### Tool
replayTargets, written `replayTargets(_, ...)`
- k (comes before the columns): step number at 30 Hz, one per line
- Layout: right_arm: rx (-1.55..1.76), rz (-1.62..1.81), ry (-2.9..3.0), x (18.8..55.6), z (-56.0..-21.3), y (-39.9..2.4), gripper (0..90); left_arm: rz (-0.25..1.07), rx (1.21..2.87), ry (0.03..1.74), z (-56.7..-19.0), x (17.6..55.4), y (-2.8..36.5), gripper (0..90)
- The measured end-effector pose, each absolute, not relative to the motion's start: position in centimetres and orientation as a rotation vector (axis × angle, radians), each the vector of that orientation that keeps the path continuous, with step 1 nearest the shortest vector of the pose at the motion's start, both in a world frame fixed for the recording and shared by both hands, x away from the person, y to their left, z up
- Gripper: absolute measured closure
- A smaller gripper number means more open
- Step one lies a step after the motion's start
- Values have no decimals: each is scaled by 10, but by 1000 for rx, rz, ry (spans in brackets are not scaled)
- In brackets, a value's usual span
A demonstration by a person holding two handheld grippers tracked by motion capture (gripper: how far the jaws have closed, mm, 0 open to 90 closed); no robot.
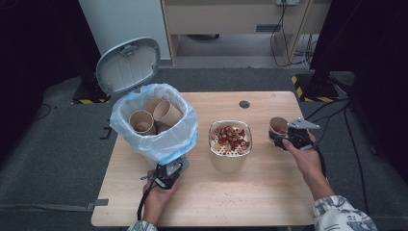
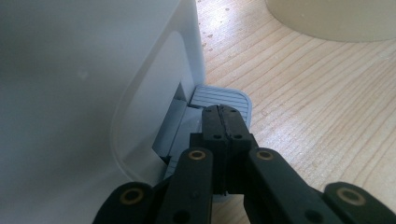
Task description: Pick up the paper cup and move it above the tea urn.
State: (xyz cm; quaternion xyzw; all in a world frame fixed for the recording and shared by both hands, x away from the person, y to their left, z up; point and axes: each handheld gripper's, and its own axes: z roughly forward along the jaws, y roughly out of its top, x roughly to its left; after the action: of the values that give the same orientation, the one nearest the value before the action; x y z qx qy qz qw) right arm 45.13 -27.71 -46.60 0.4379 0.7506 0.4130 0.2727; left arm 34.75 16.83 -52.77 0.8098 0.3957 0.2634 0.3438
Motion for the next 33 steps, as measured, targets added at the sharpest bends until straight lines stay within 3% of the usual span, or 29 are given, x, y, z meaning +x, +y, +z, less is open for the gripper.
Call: replayTargets(33,978,1057,2071,460,-386,-262,326,688,2110,1025,-527,348,168,892)
